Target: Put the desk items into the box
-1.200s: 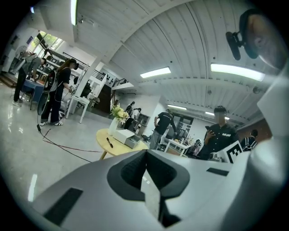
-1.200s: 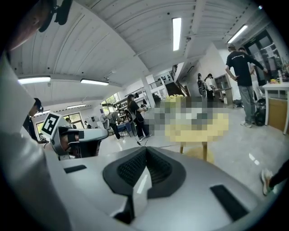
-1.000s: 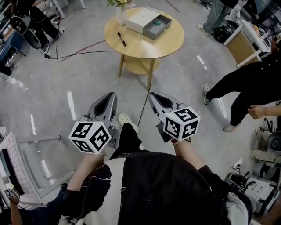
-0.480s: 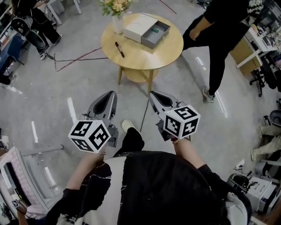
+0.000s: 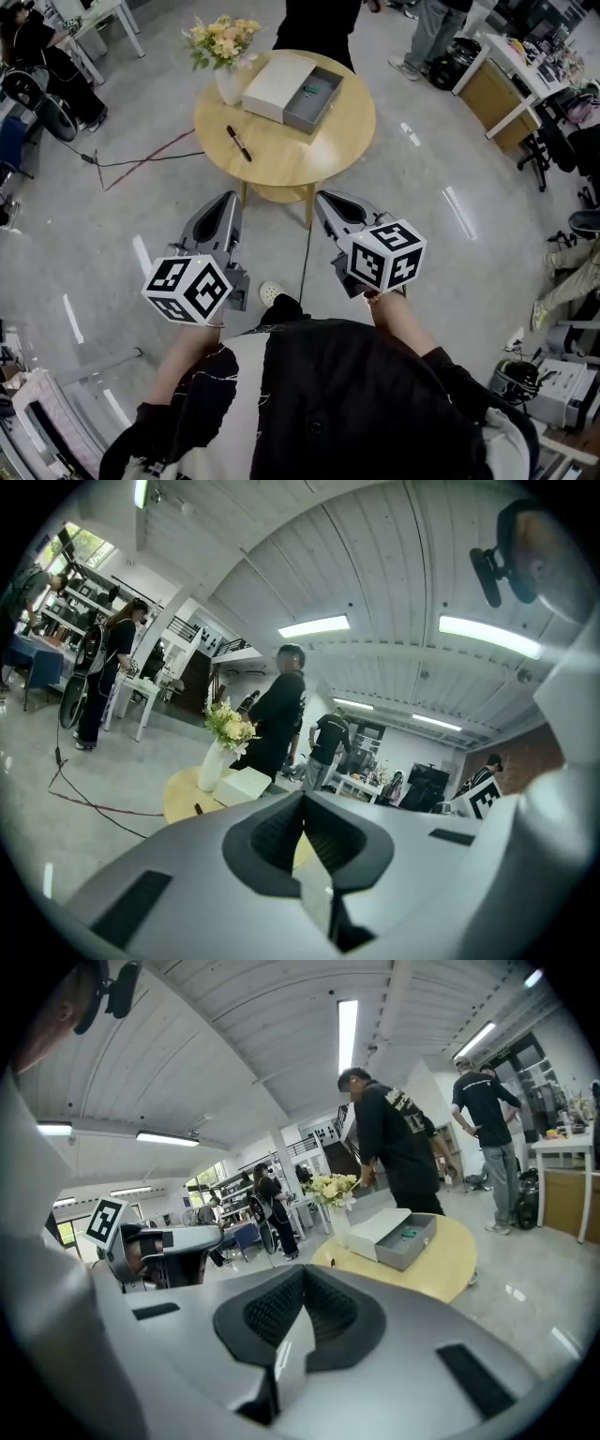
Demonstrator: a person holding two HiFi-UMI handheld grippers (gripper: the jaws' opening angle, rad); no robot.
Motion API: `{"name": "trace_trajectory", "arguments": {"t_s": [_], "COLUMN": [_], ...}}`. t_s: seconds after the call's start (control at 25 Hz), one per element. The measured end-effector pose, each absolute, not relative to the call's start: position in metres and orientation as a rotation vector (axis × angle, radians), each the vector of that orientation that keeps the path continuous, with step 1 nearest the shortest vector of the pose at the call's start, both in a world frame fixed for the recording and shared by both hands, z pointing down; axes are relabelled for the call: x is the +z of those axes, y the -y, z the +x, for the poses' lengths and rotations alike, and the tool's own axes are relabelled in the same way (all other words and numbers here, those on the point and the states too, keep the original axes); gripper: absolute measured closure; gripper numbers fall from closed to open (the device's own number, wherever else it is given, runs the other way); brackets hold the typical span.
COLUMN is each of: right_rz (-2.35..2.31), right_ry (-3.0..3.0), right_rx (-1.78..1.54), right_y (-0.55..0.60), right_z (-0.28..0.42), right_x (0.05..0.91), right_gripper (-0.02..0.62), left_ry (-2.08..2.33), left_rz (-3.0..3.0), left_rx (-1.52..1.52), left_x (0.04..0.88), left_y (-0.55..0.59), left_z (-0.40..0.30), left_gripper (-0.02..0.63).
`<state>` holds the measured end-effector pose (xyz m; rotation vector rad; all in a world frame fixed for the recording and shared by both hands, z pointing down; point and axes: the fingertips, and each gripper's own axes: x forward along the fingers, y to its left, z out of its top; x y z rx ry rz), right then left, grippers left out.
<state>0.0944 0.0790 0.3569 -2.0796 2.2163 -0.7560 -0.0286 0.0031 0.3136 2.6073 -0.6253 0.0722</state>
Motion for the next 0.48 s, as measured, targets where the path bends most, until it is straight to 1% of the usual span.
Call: {"name": "trace_trajectory", "arguments": {"t_s": [0.48], "right_rz": [-2.056], "right_ry": [-2.258], "right_rx": [-0.678], "right_y": [0.012], "right_z": [0.103], "right_x": [0.331], "right_gripper": [0.591], "left_ry": [0.675], "left_rz": [2.611], "left_rx": [-0.009], "left_x": [0.299], "left_y": [0.086], "left_z": [-0.032], "left_gripper": [0.597]}}
